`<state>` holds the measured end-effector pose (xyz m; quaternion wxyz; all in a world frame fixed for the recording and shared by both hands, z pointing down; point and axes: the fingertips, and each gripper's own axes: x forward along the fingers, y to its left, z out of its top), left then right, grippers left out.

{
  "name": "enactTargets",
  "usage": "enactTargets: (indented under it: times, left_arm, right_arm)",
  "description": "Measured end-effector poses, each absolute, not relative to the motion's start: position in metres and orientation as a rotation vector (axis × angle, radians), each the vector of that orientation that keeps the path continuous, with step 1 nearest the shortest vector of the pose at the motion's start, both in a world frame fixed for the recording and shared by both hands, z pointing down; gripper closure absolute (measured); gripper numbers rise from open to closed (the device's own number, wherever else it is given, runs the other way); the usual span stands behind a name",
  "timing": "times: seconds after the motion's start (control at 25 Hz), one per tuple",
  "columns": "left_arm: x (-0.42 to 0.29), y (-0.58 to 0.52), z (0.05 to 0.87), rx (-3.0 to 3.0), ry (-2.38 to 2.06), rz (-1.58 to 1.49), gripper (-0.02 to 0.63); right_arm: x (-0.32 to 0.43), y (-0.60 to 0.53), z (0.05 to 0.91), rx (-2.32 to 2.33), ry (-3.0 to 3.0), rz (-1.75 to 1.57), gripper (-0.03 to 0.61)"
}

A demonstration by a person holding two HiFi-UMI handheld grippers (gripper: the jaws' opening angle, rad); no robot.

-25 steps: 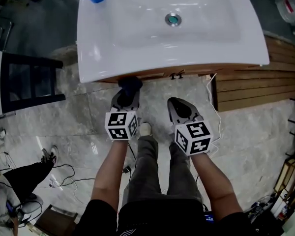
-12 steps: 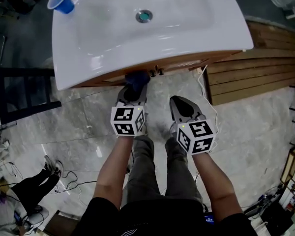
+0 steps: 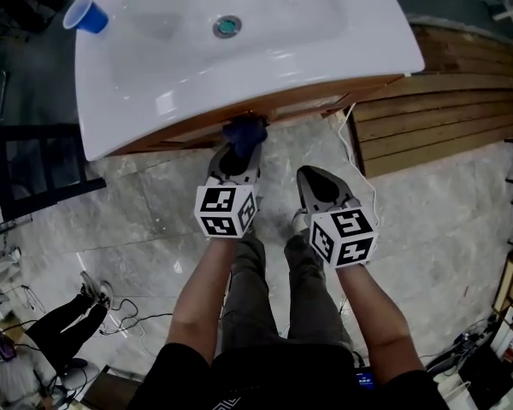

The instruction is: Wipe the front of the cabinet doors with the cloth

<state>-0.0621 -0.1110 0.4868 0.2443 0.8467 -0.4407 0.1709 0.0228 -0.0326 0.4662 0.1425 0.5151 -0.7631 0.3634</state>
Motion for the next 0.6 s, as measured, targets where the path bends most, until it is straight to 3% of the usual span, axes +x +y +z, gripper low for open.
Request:
enactTargets:
  times: [0.6]
  left_arm:
    - [-0.16,-0.079,0.504,2.209,-1.324,0.467,0.511]
  right_arm:
    - [-0.064,-0.045,0.474,1.29,-2.273,1.037,0.537]
